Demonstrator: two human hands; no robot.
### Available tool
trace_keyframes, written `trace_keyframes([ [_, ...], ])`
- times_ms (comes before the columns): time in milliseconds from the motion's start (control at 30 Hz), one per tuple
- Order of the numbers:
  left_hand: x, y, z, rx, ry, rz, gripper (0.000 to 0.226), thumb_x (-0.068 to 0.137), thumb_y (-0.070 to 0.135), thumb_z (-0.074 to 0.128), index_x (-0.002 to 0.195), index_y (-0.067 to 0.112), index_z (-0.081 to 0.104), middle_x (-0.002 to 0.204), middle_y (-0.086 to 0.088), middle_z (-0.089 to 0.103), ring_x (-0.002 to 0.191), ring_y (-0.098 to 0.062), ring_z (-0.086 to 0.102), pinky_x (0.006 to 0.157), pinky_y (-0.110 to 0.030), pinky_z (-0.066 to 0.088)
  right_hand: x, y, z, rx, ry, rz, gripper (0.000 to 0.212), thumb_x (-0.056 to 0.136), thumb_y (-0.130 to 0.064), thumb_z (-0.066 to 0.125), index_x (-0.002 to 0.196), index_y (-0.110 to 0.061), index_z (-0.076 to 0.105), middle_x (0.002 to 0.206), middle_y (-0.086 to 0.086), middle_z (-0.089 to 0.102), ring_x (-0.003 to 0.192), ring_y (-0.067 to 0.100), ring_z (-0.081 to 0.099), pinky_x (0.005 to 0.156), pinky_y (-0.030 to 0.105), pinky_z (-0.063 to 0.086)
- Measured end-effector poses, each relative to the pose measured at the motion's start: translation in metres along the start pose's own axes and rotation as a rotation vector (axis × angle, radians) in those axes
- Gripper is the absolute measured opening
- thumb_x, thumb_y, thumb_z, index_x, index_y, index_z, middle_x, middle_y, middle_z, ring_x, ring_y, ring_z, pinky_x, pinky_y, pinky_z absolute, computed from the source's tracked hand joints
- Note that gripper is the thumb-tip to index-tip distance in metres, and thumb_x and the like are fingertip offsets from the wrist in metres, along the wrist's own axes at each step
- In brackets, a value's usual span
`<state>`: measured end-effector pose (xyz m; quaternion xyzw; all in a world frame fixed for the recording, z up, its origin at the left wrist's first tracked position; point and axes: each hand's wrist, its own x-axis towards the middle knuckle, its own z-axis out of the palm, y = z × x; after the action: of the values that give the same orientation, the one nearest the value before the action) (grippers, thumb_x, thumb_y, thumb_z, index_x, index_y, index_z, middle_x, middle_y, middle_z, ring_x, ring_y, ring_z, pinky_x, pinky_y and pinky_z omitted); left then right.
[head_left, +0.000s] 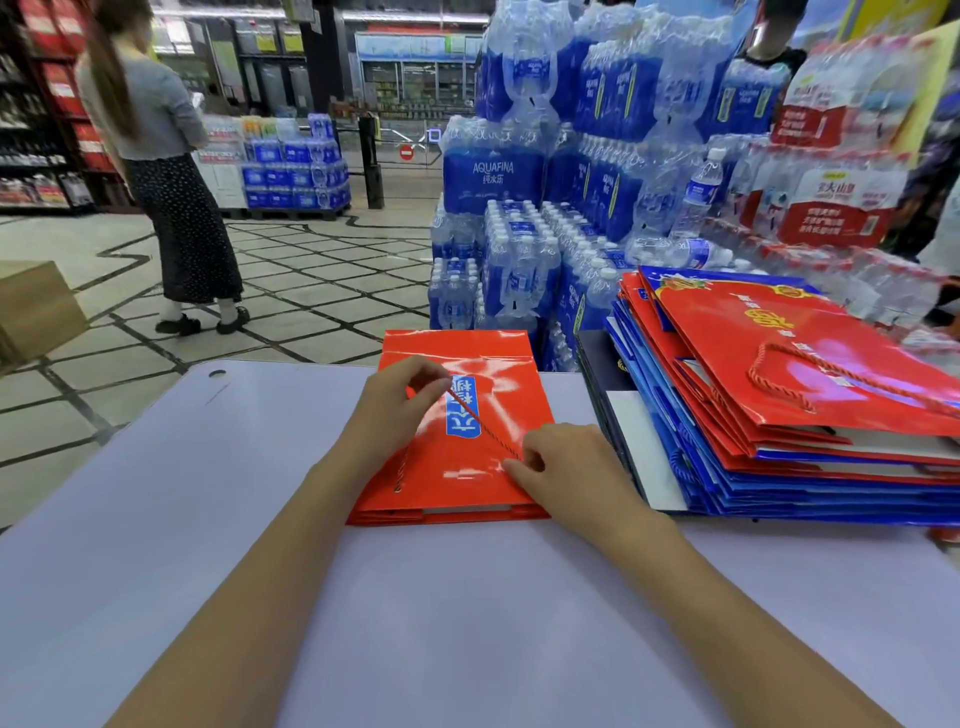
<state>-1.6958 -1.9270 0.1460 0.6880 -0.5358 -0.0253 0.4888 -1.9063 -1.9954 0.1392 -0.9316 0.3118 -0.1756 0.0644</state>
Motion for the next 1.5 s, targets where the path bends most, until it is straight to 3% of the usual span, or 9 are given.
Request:
trace_keyframes([
  [67, -0.001, -0.01, 0.006, 0.048, -0.071, -0.031, 0.005, 0.092, 0.017, 0.063, 0.095, 0.019, 0.068, 0.088, 0.01, 0.067, 0.082, 0.002, 0.058, 0.071, -0.007, 0.04, 0.0, -0.001, 0.005, 0.024, 0.053, 0.046, 0.044, 0.093, -0.034, 0.054, 0.059, -0.023, 0.029, 0.07, -0.004, 0.047, 0.073, 0.022, 0.046, 0.074, 0.036, 0.035],
  [200, 0.0, -0.022, 0.01, 0.385, -0.125, -0.1, 0.026, 0.097, 0.041, 0.049, 0.094, 0.022, 0.066, 0.096, 0.003, 0.068, 0.096, -0.021, 0.058, 0.082, -0.038, 0.044, 0.0, 0.0, 0.012, 0.12, 0.111, 0.155, 0.03, 0.089, -0.023, 0.054, 0.064, -0.017, 0.038, 0.071, 0.001, 0.049, 0.076, 0.028, 0.051, 0.066, 0.038, 0.037],
  [333, -0.013, -0.021, 0.005, 0.564, -0.064, -0.264, 0.047, 0.091, 0.061, 0.046, 0.115, 0.024, 0.061, 0.118, -0.003, 0.058, 0.114, -0.025, 0.05, 0.091, -0.039, 0.042, 0.001, -0.001, 0.015, -0.058, 0.088, 0.198, 0.022, 0.096, -0.038, 0.046, 0.093, -0.018, 0.054, 0.101, 0.002, 0.052, 0.1, 0.024, 0.05, 0.079, 0.034, 0.04],
  [433, -0.03, -0.013, 0.003, 0.7, -0.048, -0.32, 0.06, 0.088, 0.067, 0.045, 0.123, 0.019, 0.053, 0.127, -0.007, 0.051, 0.12, -0.027, 0.044, 0.094, -0.039, 0.041, 0.003, -0.008, 0.008, -0.157, 0.003, 0.335, 0.04, 0.098, -0.046, 0.042, 0.121, -0.015, 0.048, 0.121, 0.006, 0.053, 0.113, 0.027, 0.05, 0.09, 0.037, 0.042],
  [533, -0.043, 0.005, 0.003, 0.899, -0.025, -0.377, 0.064, 0.09, 0.069, 0.037, 0.123, 0.016, 0.049, 0.123, -0.009, 0.052, 0.117, -0.027, 0.045, 0.09, -0.039, 0.041, 0.004, -0.017, -0.001, -0.064, -0.052, 0.431, 0.043, 0.097, -0.041, 0.049, 0.128, -0.011, 0.042, 0.128, 0.011, 0.051, 0.12, 0.031, 0.049, 0.094, 0.042, 0.042],
  [700, -0.055, 0.029, -0.006, 0.765, 0.007, -0.571, 0.077, 0.082, 0.073, 0.049, 0.123, 0.008, 0.049, 0.12, -0.013, 0.053, 0.112, -0.029, 0.053, 0.087, -0.038, 0.045, 0.007, -0.026, -0.026, 0.301, -0.181, 0.698, 0.05, 0.081, -0.028, 0.071, 0.122, -0.009, 0.051, 0.125, 0.013, 0.058, 0.115, 0.032, 0.056, 0.093, 0.037, 0.05],
  [933, -0.06, 0.027, -0.018, 0.618, -0.004, -0.734, 0.096, 0.061, 0.087, 0.056, 0.113, 0.007, 0.053, 0.11, -0.011, 0.063, 0.102, -0.03, 0.061, 0.079, -0.037, 0.05, -0.001, -0.022, -0.045, 0.566, -0.252, 0.771, 0.053, 0.075, -0.027, 0.081, 0.118, -0.008, 0.056, 0.115, 0.01, 0.064, 0.104, 0.028, 0.062, 0.09, 0.036, 0.054],
  [1267, -0.057, 0.019, -0.014, 0.503, 0.081, -0.682, 0.069, 0.075, 0.081, 0.047, 0.099, 0.016, 0.046, 0.096, -0.005, 0.066, 0.093, -0.032, 0.063, 0.073, -0.037, 0.047, 0.01, -0.003, -0.014, 0.511, -0.193, 0.707, 0.056, 0.082, -0.061, 0.063, 0.112, -0.014, 0.058, 0.112, 0.005, 0.066, 0.102, 0.027, 0.063, 0.084, 0.034, 0.051],
  [1500, -0.051, 0.023, -0.008, 0.458, 0.05, -0.831, 0.063, 0.064, 0.087, 0.043, 0.094, 0.033, 0.039, 0.081, 0.009, 0.062, 0.09, -0.024, 0.067, 0.075, -0.033, 0.047, 0.012, 0.003, -0.007, 0.588, -0.257, 0.808, 0.041, 0.08, -0.06, 0.066, 0.096, -0.026, 0.052, 0.081, -0.011, 0.058, 0.077, 0.013, 0.056, 0.067, 0.028, 0.04],
])
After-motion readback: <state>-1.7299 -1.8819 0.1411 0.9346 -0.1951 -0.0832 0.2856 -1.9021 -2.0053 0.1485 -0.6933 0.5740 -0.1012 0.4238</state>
